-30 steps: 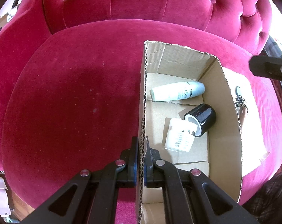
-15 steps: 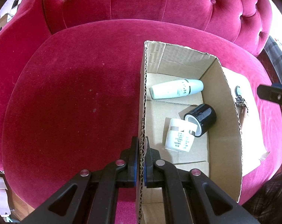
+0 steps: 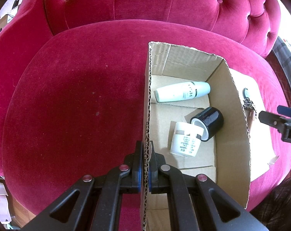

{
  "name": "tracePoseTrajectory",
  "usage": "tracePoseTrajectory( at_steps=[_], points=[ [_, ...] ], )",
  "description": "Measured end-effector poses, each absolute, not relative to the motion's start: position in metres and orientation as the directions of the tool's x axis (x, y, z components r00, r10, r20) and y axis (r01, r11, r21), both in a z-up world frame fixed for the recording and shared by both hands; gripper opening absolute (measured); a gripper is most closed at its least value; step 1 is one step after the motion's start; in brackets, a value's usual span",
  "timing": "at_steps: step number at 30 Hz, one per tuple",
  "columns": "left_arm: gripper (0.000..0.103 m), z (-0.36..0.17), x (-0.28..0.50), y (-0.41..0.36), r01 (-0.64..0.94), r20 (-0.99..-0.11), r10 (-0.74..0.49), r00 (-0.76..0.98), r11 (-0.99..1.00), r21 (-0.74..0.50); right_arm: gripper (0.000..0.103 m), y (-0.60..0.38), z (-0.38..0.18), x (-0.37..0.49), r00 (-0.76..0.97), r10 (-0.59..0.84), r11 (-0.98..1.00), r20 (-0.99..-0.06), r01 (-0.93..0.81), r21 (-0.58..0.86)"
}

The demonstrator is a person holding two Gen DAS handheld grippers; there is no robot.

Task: Organize rigid objects
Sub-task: 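Move the right gripper back over the paper to the brown tube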

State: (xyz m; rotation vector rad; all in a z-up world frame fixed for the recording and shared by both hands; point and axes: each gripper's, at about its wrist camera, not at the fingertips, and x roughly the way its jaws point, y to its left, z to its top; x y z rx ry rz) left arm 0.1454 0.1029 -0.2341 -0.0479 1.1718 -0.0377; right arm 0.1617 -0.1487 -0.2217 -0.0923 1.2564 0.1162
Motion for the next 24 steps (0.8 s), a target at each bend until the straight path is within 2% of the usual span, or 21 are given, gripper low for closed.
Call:
tracePoseTrajectory(
  at_steps=[11,24],
  points=[
    [0.003,-0.235,0.145,0.103,0.004,-0.92,-0.052,0.389,0.998,-0.055,0.103,-0.161,-0.261,0.158,0.232,0.037,0.997,-0.972,-0.076,0.02],
    [0.003,-0.236,0.144,0.102,0.001,-0.92,-0.053,0.389,0.998,-0.057,0.102,-0.163,-0.265,0.164,0.238,0.048,0.998,-0.97,-0.05,0.037]
  ],
)
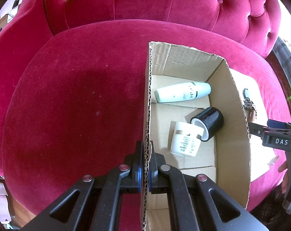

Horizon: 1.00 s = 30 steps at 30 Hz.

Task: Organize rigid objects
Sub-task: 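Move the right gripper back over the paper to the brown tube, then grasp the brown cylindrical tube with the right gripper and lift it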

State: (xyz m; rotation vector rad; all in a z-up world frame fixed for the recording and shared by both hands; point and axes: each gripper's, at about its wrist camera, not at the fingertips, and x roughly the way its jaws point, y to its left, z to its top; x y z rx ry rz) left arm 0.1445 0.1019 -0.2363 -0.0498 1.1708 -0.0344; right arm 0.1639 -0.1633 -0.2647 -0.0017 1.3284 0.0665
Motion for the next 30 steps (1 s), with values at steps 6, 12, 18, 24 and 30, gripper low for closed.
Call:
tracePoseTrajectory(
  at_steps=[6,12,18,24,30],
  points=[
    [0.003,-0.236,0.144,0.101,0.002,-0.92,-0.052,0.389,0.998,-0.056,0.088,-0.161,-0.265,0.168,0.251,0.058,0.998,-0.966,-0.049,0.047],
    [0.003,-0.235,0.145,0.1,-0.001,-0.92,-0.051,0.388,0.998,-0.055,0.036,-0.154,-0.263,0.168,0.231,0.074,0.996,-0.97,-0.061,0.062],
    [0.004,-0.235,0.146,0.1,0.001,-0.92,-0.053,0.389,0.998,-0.057,0.017,-0.147,-0.262,0.165,0.224,0.065,0.997,-0.972,-0.063,0.052],
    [0.004,-0.235,0.146,0.101,-0.001,-0.92,-0.054,0.389,0.998,-0.058,0.017,-0.145,-0.255,0.165,0.246,0.056,0.997,-0.968,-0.061,0.042],
    [0.004,-0.235,0.145,0.102,-0.002,-0.919,-0.055,0.39,0.998,-0.061,0.017,-0.145,-0.245,0.163,0.262,0.054,0.998,-0.964,-0.052,0.041]
  ],
)
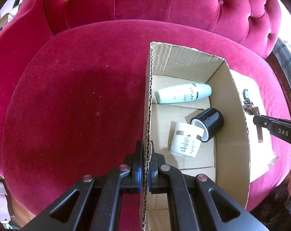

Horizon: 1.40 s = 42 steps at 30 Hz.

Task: Organize rigid objects
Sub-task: 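Grasp the brown cylindrical tube with the right gripper and lift it, then carry the brown tube into the box and open the right gripper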

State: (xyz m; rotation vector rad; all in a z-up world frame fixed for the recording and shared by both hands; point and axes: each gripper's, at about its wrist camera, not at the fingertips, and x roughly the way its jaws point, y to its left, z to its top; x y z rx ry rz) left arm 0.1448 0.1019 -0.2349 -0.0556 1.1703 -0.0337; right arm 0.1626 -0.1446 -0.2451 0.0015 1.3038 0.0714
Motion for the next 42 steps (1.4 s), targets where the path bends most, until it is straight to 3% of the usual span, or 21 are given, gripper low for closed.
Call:
tracePoseTrajectory(
  at_steps=[22,42],
  points=[
    [0.004,-0.234,0.145,0.102,-0.001,-0.919,-0.054,0.391,0.998,-0.059,0.017,-0.125,-0.176,0.16,0.389,0.101,0.989,-0.916,-0.137,0.051],
    [0.004,-0.234,0.145,0.102,0.0,-0.919,-0.054,0.391,0.998,-0.059,0.017,-0.067,-0.139,0.168,0.407,0.231,0.941,-0.884,-0.323,0.097]
  ],
)
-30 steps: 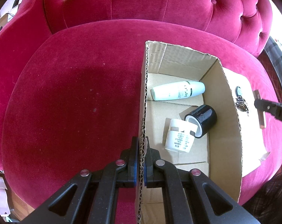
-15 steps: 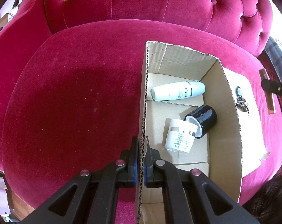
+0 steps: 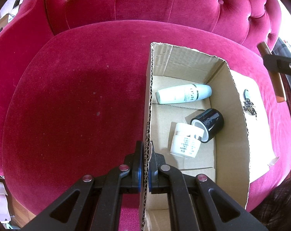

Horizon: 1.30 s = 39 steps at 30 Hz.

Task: Organize rigid objects
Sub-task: 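Carry the brown tube into the box and open the right gripper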

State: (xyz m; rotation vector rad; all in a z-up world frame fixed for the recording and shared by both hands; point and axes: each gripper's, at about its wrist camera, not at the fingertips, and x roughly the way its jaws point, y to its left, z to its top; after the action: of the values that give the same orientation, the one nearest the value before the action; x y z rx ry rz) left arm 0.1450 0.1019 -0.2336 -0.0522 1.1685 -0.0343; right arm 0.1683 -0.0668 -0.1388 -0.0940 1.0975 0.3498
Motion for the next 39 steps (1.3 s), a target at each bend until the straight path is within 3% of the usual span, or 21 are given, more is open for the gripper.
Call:
tracePoseTrajectory(
  at_steps=[19,39],
  points=[
    [0.004,-0.234,0.145,0.101,0.0,-0.918,-0.054,0.393,0.998,-0.058,0.017,-0.008,-0.149,0.175,0.314,0.293,0.89,-0.903,-0.434,0.138],
    [0.004,-0.235,0.145,0.102,-0.001,-0.918,-0.053,0.392,0.998,-0.059,0.017,0.004,-0.177,0.191,0.237,0.321,0.893,-0.917,-0.398,0.209]
  ],
)
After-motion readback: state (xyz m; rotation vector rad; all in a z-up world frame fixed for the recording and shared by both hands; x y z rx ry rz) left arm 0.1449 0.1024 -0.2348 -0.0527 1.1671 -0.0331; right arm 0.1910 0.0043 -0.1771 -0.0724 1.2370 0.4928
